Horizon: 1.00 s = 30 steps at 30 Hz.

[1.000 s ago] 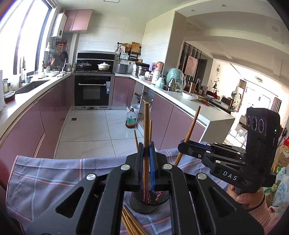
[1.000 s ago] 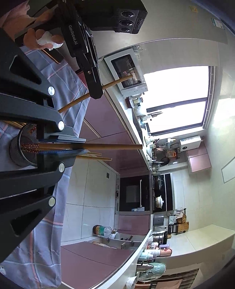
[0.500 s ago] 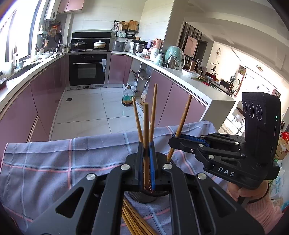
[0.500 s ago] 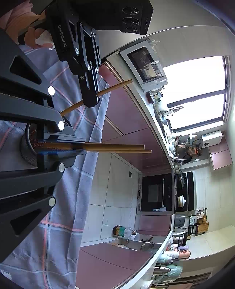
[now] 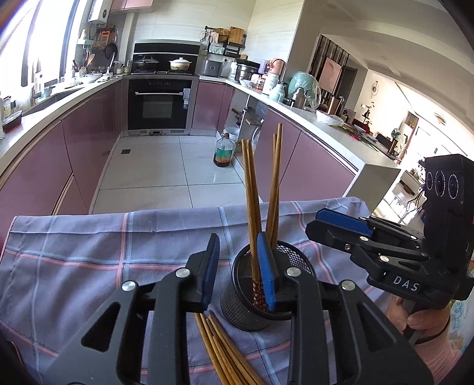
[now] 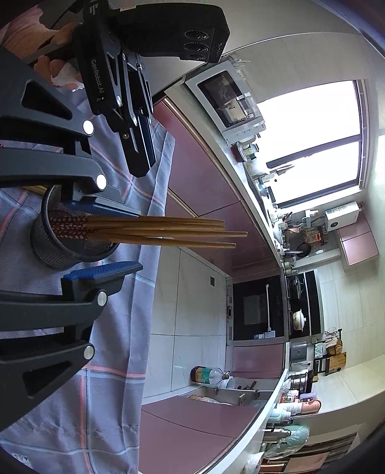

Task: Organize utensils
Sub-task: 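Open both tools and withdraw them from the mesh cup, then move both tools down over the chopstick pile on the cloth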

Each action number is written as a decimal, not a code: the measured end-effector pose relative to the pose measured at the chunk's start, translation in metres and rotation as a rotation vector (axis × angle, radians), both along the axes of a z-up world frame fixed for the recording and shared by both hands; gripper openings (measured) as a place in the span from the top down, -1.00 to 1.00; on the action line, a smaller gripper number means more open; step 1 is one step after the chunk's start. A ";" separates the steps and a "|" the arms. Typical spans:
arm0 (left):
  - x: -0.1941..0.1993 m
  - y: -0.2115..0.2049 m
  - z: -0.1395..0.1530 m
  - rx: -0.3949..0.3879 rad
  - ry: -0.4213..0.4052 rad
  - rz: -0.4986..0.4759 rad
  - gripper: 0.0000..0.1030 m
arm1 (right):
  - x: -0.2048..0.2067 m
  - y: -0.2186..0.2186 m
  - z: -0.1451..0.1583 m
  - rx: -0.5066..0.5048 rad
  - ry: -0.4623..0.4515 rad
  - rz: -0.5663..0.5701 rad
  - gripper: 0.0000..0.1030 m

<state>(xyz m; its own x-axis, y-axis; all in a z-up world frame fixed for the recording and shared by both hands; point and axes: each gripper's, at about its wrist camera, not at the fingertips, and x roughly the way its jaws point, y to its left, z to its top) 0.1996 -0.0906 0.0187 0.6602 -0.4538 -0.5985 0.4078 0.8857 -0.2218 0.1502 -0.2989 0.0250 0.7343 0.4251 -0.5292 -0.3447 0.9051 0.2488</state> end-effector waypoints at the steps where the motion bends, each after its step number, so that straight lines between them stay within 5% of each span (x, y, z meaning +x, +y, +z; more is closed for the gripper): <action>1: -0.003 0.002 -0.001 -0.002 -0.002 0.002 0.50 | -0.003 0.000 -0.001 0.004 -0.002 0.001 0.44; 16: -0.067 0.037 -0.007 0.051 -0.114 0.068 0.33 | -0.053 0.015 0.001 0.020 -0.066 0.123 0.33; 30: -0.103 0.058 -0.086 0.144 0.034 0.067 0.32 | -0.067 0.056 -0.073 -0.078 0.162 0.220 0.33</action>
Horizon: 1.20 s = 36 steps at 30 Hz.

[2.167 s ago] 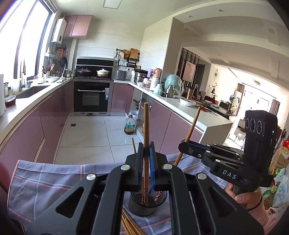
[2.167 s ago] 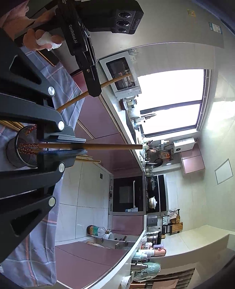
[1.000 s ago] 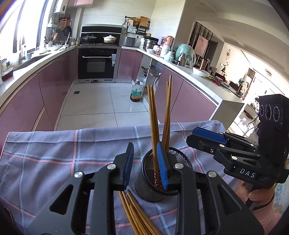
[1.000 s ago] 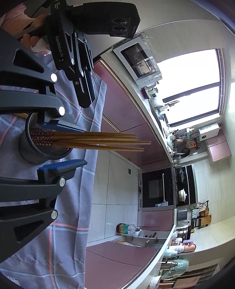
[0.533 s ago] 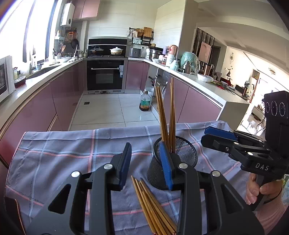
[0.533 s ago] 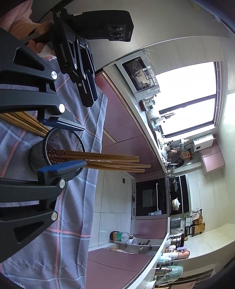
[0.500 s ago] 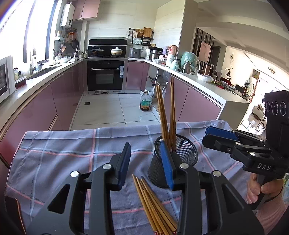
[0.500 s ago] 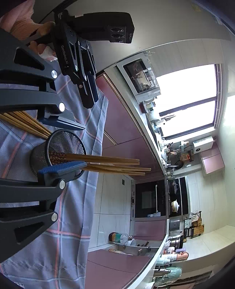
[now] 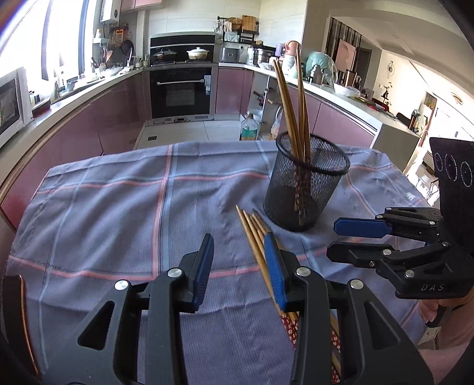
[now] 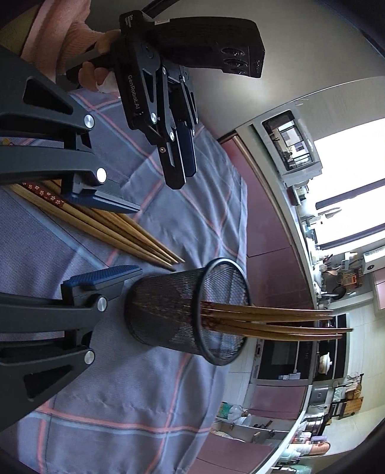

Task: Organize utensils
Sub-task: 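Move both tools down over the chopstick pile on the cloth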

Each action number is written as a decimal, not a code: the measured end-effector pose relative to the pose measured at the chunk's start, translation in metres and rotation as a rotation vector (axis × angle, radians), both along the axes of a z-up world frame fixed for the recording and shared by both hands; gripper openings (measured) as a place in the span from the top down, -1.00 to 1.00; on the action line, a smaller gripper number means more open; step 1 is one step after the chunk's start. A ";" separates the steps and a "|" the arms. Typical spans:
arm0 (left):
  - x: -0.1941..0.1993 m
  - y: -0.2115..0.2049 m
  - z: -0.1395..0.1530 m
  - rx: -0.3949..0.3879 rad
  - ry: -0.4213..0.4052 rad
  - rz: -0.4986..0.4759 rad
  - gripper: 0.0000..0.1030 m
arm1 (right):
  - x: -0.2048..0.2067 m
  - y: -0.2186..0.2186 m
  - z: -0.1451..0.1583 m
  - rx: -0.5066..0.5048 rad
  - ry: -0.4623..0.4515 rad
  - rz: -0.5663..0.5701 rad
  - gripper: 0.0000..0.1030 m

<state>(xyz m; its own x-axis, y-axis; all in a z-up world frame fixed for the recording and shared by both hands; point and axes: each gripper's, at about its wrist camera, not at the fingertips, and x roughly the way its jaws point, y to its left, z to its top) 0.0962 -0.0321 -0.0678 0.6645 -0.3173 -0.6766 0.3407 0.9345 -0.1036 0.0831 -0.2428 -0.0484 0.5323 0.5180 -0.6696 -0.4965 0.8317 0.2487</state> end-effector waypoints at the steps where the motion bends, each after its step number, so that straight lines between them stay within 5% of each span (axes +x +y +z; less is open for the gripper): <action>1: -0.002 0.000 -0.006 0.008 0.013 -0.003 0.32 | 0.000 0.002 -0.004 -0.009 0.011 0.000 0.33; 16: -0.011 -0.012 -0.036 0.014 0.099 -0.082 0.24 | -0.011 0.018 -0.033 -0.088 0.074 -0.016 0.47; 36: -0.007 -0.022 -0.051 0.054 0.137 -0.091 0.22 | -0.010 0.024 -0.034 -0.141 0.054 -0.023 0.50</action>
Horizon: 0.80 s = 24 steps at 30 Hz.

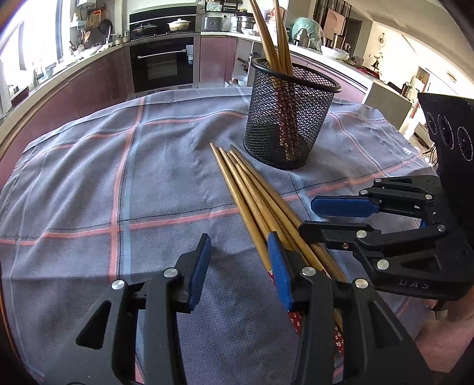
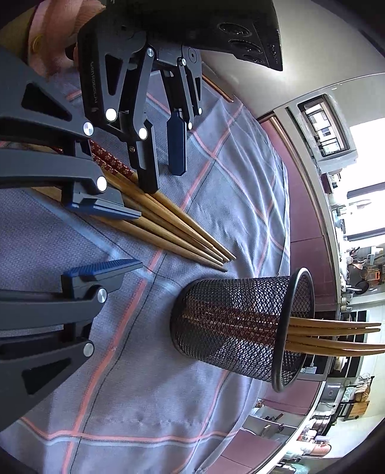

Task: Organize utensils
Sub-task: 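Move both tools down over the chopstick pile on the cloth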

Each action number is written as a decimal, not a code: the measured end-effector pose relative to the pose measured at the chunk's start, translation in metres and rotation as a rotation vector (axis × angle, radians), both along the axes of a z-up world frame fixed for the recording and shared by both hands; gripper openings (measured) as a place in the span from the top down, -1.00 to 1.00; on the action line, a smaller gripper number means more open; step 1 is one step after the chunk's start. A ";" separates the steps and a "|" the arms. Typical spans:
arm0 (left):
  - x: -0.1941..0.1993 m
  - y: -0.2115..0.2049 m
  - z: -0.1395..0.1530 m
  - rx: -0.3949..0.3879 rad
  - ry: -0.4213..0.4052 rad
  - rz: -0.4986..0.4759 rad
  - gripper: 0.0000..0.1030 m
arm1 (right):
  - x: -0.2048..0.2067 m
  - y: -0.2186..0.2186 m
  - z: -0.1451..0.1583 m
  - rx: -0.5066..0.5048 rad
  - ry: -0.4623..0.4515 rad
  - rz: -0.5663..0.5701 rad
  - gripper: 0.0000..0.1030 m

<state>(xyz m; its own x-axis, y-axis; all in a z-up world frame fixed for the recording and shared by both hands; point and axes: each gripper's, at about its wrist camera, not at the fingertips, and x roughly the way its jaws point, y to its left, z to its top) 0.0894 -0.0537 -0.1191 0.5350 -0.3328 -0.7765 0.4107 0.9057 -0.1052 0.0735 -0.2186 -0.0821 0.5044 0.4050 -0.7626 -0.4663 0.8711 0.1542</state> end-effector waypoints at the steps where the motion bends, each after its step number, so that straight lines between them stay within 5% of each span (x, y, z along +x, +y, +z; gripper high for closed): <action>1: 0.000 0.000 0.000 0.002 0.000 -0.001 0.22 | 0.000 0.000 0.000 -0.002 -0.001 0.000 0.50; 16: 0.002 0.006 0.001 0.023 0.007 0.025 0.21 | 0.003 0.002 0.000 -0.064 -0.023 -0.013 0.53; 24: 0.010 0.003 -0.001 0.027 0.011 0.029 0.47 | 0.010 0.004 -0.001 -0.056 -0.020 -0.025 0.74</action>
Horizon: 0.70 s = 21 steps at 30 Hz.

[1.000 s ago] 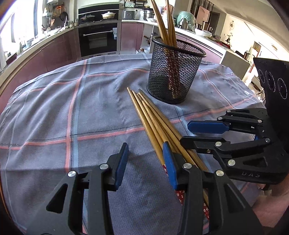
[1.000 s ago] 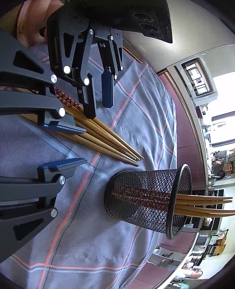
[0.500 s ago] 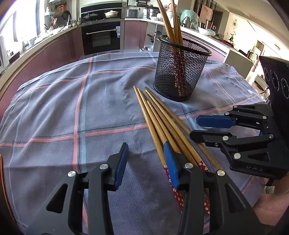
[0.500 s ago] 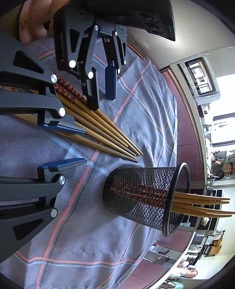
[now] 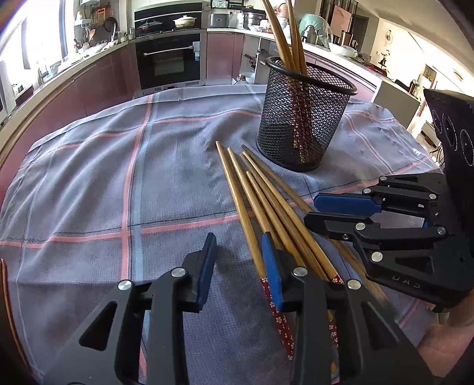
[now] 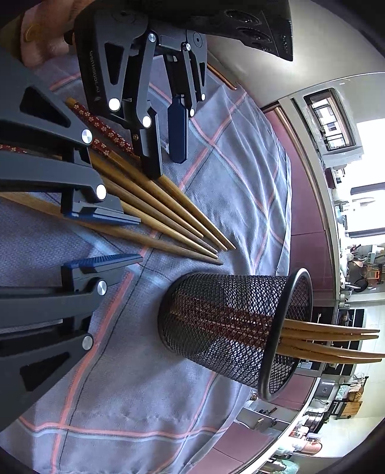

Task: Organize utensils
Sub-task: 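Move both tools down over the chopstick pile on the cloth, then close the left tool on one bamboo chopstick while the right tool grasps another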

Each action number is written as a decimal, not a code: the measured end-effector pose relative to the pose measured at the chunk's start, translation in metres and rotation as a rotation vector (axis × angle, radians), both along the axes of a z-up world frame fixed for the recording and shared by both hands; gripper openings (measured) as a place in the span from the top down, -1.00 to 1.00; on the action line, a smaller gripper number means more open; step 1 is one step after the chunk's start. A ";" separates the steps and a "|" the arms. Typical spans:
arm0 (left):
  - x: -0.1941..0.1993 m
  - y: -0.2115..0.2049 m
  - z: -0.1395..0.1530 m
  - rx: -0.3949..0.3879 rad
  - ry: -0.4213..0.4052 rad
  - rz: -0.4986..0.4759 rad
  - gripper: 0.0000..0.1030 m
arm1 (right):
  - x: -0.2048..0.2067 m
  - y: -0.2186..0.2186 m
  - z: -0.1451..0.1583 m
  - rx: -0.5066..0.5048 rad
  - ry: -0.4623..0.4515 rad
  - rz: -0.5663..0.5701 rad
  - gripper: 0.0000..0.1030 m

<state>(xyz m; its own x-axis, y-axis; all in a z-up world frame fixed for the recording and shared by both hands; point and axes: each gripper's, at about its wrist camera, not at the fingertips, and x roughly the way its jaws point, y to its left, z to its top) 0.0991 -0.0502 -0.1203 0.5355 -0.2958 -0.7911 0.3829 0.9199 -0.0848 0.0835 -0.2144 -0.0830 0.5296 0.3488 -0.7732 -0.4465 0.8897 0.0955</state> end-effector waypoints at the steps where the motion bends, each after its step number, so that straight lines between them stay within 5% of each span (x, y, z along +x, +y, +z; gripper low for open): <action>1: 0.000 0.001 0.000 -0.002 0.004 0.001 0.51 | 0.000 -0.001 0.000 0.004 0.003 -0.001 0.77; 6: -0.001 0.007 -0.002 -0.014 0.017 0.013 0.82 | -0.003 -0.009 0.000 0.026 0.021 -0.007 0.85; 21: -0.010 0.007 0.003 0.002 0.000 0.013 0.73 | -0.009 -0.017 0.001 0.030 0.032 -0.016 0.84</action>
